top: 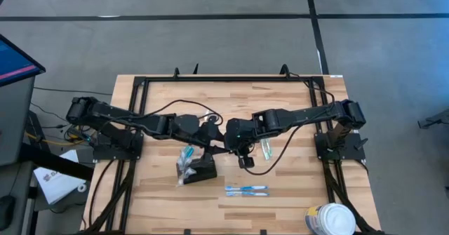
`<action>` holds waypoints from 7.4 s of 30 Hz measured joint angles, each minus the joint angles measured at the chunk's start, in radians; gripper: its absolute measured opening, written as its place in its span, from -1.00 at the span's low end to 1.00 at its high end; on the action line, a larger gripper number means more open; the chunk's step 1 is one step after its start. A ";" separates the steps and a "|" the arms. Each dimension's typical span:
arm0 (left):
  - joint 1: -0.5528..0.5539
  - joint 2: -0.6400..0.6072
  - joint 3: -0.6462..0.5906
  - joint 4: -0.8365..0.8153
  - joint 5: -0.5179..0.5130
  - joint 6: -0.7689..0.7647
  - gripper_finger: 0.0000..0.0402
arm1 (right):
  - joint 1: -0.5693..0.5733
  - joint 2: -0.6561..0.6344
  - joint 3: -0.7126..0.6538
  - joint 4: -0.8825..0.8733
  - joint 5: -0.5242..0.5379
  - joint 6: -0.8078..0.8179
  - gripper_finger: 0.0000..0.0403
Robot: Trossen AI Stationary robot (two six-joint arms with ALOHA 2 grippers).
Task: Pick & Place toothbrushing station
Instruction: Put the mouthwash into the black toothbrush rack
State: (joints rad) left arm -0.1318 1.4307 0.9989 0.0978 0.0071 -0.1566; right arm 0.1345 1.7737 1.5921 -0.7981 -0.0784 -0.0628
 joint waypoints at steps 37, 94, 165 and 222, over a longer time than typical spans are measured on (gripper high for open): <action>-0.069 0.000 0.002 -0.019 -0.112 0.002 -0.51 | 0.003 0.001 0.001 -0.021 -0.002 0.000 -0.71; -0.111 -0.098 0.000 -0.174 -0.231 -0.084 0.01 | 0.007 -0.009 0.000 -0.058 0.000 0.013 -0.71; -0.035 0.077 0.140 -0.235 -0.128 -0.086 -0.61 | 0.000 -0.008 0.000 -0.036 0.000 0.010 -0.63; -0.110 -0.012 0.140 -0.685 0.032 -0.240 -0.55 | -0.018 -0.122 0.000 -0.168 0.026 0.056 -0.34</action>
State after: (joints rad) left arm -0.2417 1.4183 1.1393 -0.5870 0.0390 -0.3968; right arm 0.1165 1.6521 1.5921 -0.9657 -0.0525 -0.0071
